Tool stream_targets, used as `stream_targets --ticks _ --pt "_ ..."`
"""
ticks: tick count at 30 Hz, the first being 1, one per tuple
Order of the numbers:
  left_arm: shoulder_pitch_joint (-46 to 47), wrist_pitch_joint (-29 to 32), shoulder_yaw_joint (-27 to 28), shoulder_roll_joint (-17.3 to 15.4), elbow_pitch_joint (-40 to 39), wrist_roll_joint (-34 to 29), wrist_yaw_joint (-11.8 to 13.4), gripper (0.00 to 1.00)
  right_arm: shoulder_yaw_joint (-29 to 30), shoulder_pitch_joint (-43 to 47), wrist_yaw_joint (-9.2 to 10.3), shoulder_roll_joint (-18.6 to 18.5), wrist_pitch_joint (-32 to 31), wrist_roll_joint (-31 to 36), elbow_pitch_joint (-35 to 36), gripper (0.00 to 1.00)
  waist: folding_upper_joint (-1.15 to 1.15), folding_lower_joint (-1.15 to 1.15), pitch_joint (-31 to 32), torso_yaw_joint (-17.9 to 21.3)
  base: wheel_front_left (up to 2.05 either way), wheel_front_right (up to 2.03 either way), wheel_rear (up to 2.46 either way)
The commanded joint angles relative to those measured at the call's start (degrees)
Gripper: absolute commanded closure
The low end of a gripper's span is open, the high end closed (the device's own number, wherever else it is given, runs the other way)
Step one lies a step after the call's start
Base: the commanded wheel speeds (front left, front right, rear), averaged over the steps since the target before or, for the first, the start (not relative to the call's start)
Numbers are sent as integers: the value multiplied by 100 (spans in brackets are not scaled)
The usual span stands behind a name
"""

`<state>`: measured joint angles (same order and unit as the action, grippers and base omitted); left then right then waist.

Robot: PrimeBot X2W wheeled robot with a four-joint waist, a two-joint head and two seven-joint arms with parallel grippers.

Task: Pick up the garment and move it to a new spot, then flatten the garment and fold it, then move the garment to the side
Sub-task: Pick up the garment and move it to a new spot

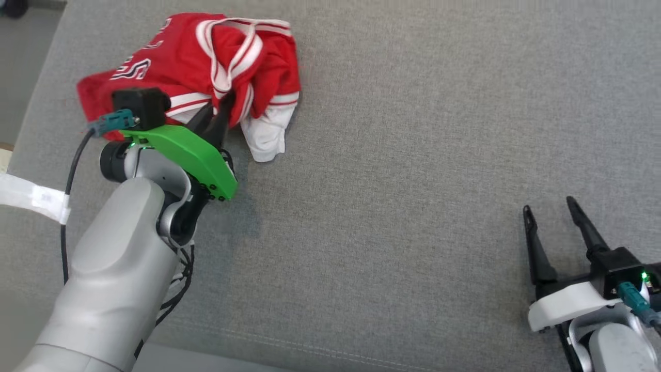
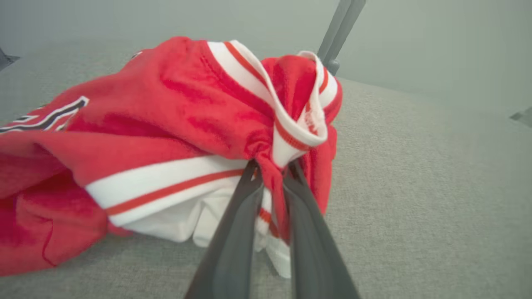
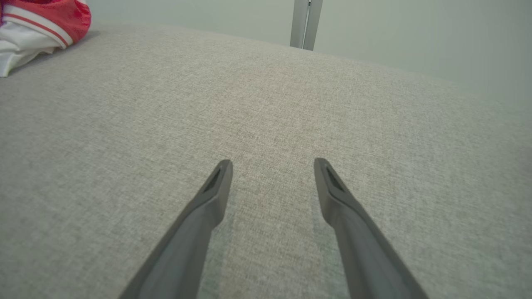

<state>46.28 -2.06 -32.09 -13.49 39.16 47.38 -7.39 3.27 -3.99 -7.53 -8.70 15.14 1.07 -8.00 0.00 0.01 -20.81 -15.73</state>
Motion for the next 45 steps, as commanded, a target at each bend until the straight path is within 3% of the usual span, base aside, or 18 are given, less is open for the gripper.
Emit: stream_targets --ticks 1,6,13,21,25,31,37,41,42,43,44,45 --pt "-134 56 -110 -64 -260 88 -16 100 -41 105 8 87 -1 -38 -44 0 0 -1 755 70 0 0 0" --pt "-301 431 -488 -141 -1481 149 -14 100 -226 239 8 353 -1 -95 -161 0 0 -1 1233 455 0 0 0" --pt "-547 1032 -908 142 -3020 237 270 100 -167 350 8 524 -1 -164 -191 0 0 -1 1511 1176 0 0 0" --pt "-787 1378 -1344 508 -3783 271 562 100 -65 405 8 563 -1 -166 -169 0 0 -1 1399 1892 0 0 0" --pt "-948 1319 -1333 471 -3398 276 692 100 -47 367 8 573 -1 -197 -147 0 0 -1 1221 2217 0 0 0" --pt "-1055 900 -1205 85 -1920 -6 748 100 -75 291 8 576 -1 -352 -141 0 0 -1 995 2490 0 0 0" --pt "-1022 463 -1090 -145 -468 -114 672 100 -72 314 8 576 -1 -433 -179 0 0 -1 954 2528 0 0 0" --pt "-890 65 -974 -78 317 -117 651 100 -102 355 8 575 -1 -405 -226 0 0 -1 1040 2430 0 0 0" --pt "-868 -23 -952 -43 417 -109 653 93 -113 350 8 576 -1 -395 -224 0 0 -1 1051 2410 0 0 0" --pt "-853 -120 -926 0 512 -86 653 62 -112 344 8 575 -1 -388 -225 0 0 -1 1072 2387 0 0 0" --pt "-851 -190 -910 41 600 -68 647 20 -117 342 8 574 -1 -376 -229 0 0 -1 1098 2367 0 0 0" --pt "-854 -238 -890 71 681 -48 648 0 -119 343 8 575 -1 -365 -231 0 0 -1 1123 2353 0 0 0"
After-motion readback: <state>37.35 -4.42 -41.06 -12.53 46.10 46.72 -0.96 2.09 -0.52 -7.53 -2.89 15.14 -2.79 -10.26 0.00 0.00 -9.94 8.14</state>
